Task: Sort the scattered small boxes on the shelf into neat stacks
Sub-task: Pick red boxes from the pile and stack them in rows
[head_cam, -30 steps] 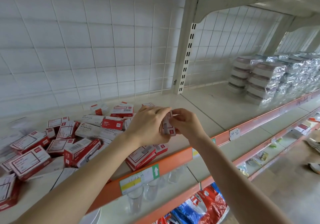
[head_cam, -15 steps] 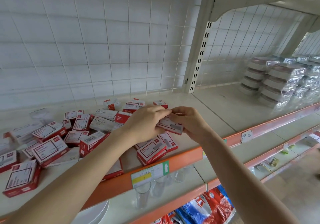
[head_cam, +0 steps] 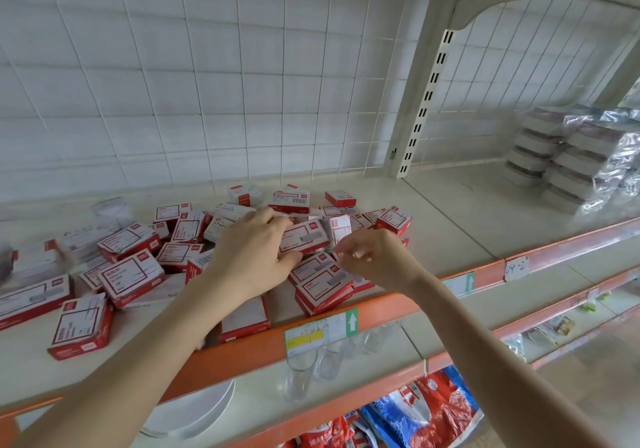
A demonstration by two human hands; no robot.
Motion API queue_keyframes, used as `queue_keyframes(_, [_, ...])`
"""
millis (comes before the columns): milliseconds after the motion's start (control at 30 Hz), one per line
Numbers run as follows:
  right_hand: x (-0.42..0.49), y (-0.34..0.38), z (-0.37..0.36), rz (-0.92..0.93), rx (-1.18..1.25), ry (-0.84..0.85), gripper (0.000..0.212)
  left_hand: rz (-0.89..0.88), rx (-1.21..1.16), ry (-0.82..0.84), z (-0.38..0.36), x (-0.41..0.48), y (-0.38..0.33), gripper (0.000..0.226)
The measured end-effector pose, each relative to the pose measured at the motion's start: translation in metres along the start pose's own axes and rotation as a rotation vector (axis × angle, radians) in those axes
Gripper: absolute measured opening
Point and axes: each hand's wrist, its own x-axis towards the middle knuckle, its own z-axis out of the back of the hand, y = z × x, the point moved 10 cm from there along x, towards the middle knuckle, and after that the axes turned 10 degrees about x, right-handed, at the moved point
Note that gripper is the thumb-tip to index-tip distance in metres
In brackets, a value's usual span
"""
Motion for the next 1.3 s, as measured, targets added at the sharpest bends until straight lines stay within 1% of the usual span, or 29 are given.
queue_keyframes(67, [-0.003,0.004,-0.017,0.034,-0.066,0.147,0.025,0.034,0.014,0.012,-0.001,-0.006,0.006,0.052])
queue_keyframes(133, [-0.006,0.004,-0.032,0.026,-0.09,0.265,0.034,0.063,0.024,0.02,-0.001,-0.011,0.011,0.05])
queue_keyframes(233, [-0.008,0.002,-0.041,-0.019,-0.077,0.318,0.041,0.086,0.023,0.027,-0.002,-0.019,0.015,0.049])
queue_keyframes(367, [-0.009,0.007,-0.042,0.024,-0.162,0.344,0.045,0.095,0.024,0.02,-0.001,-0.027,0.017,0.051])
queue_keyframes(533, [-0.012,0.011,-0.04,0.071,-0.2,0.294,0.043,0.104,0.035,0.023,-0.001,-0.034,0.019,0.051])
queue_keyframes(733, [-0.008,0.018,-0.019,0.101,-0.174,0.137,0.039,0.121,0.022,-0.025,0.007,-0.039,0.022,0.05])
queue_keyframes(833, [-0.003,0.027,-0.01,0.146,-0.114,0.047,0.033,0.145,0.005,-0.071,0.014,-0.044,0.029,0.05])
queue_keyframes(933, [0.006,0.044,-0.006,0.232,-0.085,-0.038,0.032,0.193,0.013,-0.097,0.021,-0.052,0.044,0.05])
queue_keyframes(1067, [0.02,0.068,-0.018,0.294,0.018,-0.122,0.032,0.264,0.025,-0.109,0.029,-0.069,0.072,0.049])
queue_keyframes(1167, [0.031,0.088,-0.036,0.33,0.051,-0.145,0.032,0.311,0.033,-0.114,0.033,-0.086,0.095,0.047])
queue_keyframes(1300, [0.045,0.122,-0.067,0.36,0.064,-0.1,0.032,0.372,-0.013,-0.134,0.039,-0.109,0.131,0.042])
